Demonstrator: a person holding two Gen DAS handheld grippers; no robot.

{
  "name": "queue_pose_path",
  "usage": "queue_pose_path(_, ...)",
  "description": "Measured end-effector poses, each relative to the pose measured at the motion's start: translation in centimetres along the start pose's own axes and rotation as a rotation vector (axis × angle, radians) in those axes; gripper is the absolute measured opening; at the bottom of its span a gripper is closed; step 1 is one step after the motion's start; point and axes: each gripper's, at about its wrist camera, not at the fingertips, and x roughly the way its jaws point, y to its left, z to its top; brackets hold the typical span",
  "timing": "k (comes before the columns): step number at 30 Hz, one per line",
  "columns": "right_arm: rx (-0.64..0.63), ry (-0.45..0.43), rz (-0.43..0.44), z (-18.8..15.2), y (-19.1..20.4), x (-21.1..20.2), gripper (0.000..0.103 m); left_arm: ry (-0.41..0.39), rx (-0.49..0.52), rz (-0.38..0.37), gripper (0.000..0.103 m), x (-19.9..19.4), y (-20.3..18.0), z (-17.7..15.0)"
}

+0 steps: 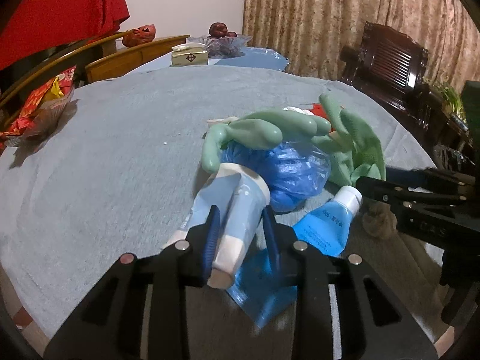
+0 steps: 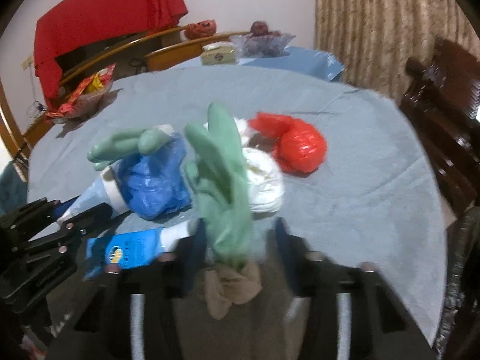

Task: Collect trash
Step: 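Grasp the green glove with the right tool while the left tool grasps the white cup, then lift the green glove and white cup and carry both over the bin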

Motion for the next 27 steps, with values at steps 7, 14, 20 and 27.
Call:
queue_pose_path(7,-0.045,-0.047,0.040,0.5,1.0,-2.7,0.017,-0.025,-0.001,-0.015,0.017,-1.5,-0.1,0.7)
queue_pose_path(14,-0.044,-0.102,0.061,1.1,1.1,-6.1,0.017,-0.054,-0.026,-0.032,0.016,-3.9,-0.8,0.9)
queue_pose_path(20,-0.034,-0.126,0.058,1.2,0.5,-8.3,0.017,-0.096,-0.016,-0.049,0.015,-6.3,-2.4,1.7)
queue_pose_path(27,0.001,-0.174,0.048,1.3,-1.2,-11.4,0.017,-0.146,0.002,-0.101,0.015,-8.5,-5.2,2.9)
